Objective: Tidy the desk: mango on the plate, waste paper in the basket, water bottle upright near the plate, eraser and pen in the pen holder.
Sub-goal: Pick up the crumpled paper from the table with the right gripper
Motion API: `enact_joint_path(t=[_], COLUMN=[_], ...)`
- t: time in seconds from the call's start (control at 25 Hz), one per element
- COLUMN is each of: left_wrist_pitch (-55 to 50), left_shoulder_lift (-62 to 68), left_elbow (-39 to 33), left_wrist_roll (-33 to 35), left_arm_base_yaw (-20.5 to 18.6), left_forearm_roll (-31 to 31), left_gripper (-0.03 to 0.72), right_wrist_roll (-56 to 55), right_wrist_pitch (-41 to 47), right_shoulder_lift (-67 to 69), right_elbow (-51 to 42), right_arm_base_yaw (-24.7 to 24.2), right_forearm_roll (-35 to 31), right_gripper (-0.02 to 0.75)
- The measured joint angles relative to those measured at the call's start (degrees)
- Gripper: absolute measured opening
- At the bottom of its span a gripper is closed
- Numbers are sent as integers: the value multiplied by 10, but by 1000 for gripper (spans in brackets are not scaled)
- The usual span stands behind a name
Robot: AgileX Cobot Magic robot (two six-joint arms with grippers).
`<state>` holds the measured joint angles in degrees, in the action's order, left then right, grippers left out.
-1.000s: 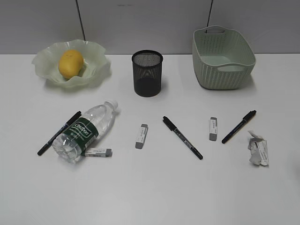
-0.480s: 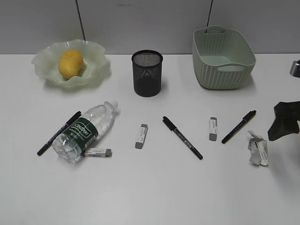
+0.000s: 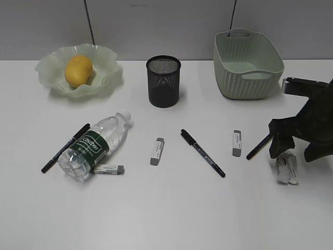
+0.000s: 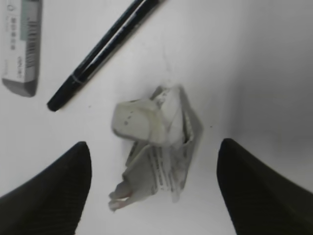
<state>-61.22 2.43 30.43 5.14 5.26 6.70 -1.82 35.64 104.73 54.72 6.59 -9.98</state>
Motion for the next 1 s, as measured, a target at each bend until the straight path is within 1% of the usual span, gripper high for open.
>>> enact_joint_path(t=[0.12,0.36,0.48,0.56,0.64,0.8,0.88,0.92,1.0], left_wrist_pitch=[0,0,0,0,0,0,0,0,0], left_shoulder_lift=[0,0,0,0,0,0,0,0,0], left_elbow=[0,0,0,0,0,0,0,0,0], left_wrist_roll=[0,0,0,0,0,0,0,0,0], left_arm_base_yaw=[0,0,0,0,0,0,0,0,0], left_forearm_roll=[0,0,0,0,0,0,0,0,0], left_gripper=[498,498,498,498,498,498,498,498,498], right_wrist_roll=[-18,-14,-12,-12,-12,-11,-8,-6,4], right_wrist_pitch=[-1,2,4,5,4,10,13,14,16], right_shoulder_lift=[10,43,52,53,53,53,52,52,51], right_elbow=[10,15,15,15,15,16,18,18,18], right_arm_base_yaw=[0,0,0,0,0,0,0,0,0], right_forearm_roll=[23,20,19,19,18,18,18,18,18], right_gripper=[627,613,573,520,441,221,130,111,108])
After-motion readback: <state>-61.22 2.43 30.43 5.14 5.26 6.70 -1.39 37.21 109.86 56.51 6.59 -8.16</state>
